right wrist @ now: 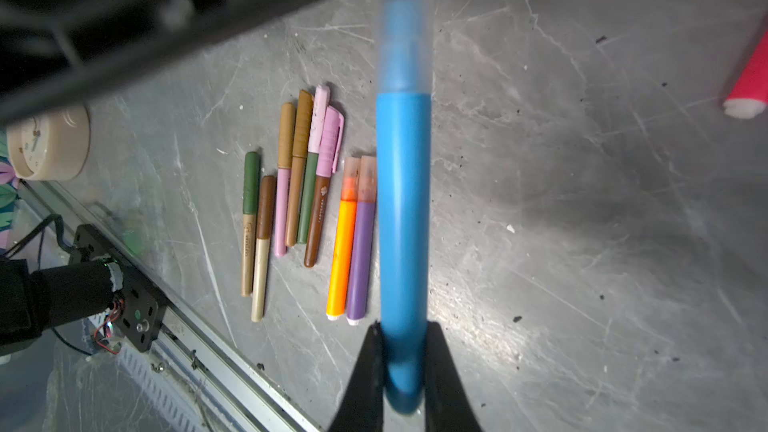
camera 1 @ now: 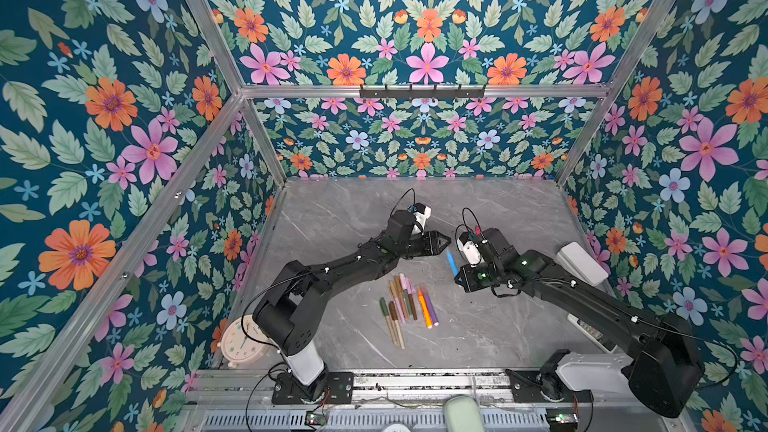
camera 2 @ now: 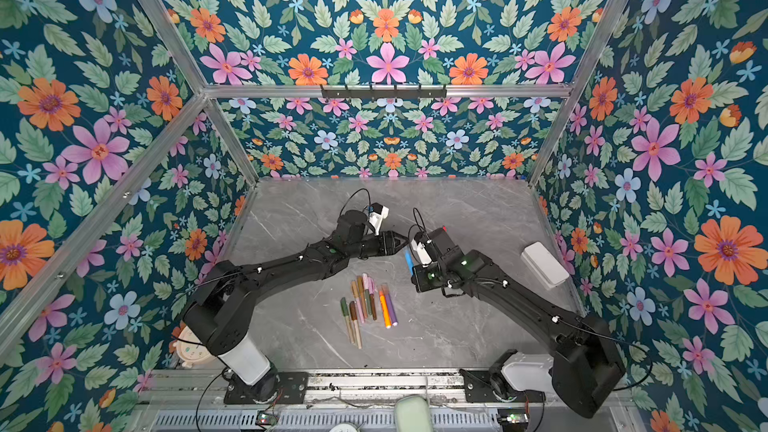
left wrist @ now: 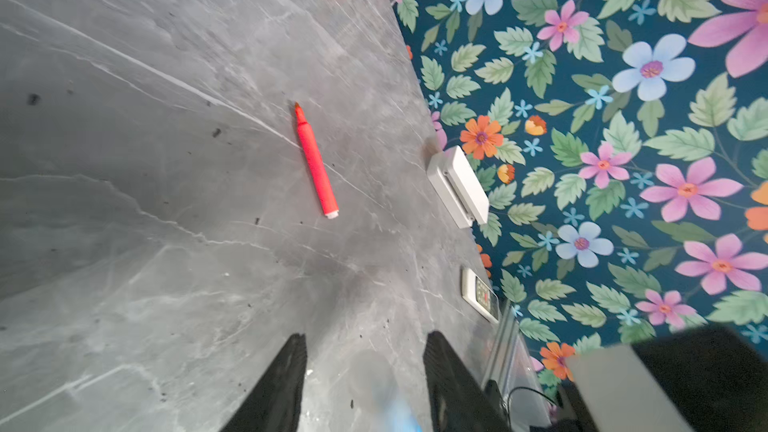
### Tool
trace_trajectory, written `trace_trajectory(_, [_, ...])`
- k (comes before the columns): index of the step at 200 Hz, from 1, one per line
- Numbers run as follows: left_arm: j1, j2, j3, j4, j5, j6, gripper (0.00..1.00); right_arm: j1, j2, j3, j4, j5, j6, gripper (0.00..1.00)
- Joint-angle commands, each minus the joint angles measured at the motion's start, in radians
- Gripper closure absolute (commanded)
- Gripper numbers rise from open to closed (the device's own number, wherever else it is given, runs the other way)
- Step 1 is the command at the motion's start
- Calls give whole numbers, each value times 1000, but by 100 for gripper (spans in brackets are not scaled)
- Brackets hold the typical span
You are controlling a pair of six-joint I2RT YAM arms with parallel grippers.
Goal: Open the pen caps
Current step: 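Close the left gripper on the blue highlighter's translucent cap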
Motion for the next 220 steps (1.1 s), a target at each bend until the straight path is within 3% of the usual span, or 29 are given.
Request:
trace_trajectory(1, [3,5,-27,146,85,-71,61,-3,2,1,73,-2,-8,100])
trace_trajectory(46, [4,-3,-73,195,83,-104,73,-4,10,-39,125,-30,19,100])
trace_trajectory(149, [3,2,-103,300,100,-183,70,-3,-57,-120,160,-63,63,100])
trace_trajectory(172, [4,10,-99,309,105,-191,80,-3,-56,-120,160,-65,60,100])
trace_trajectory(201, [4,15,-93,306,110,-189,99,-5,-51,-119,154,-51,54,100])
trace_trajectory(220, [3,14,-96,305,113,-189,100,-5,-50,-118,156,-37,54,100])
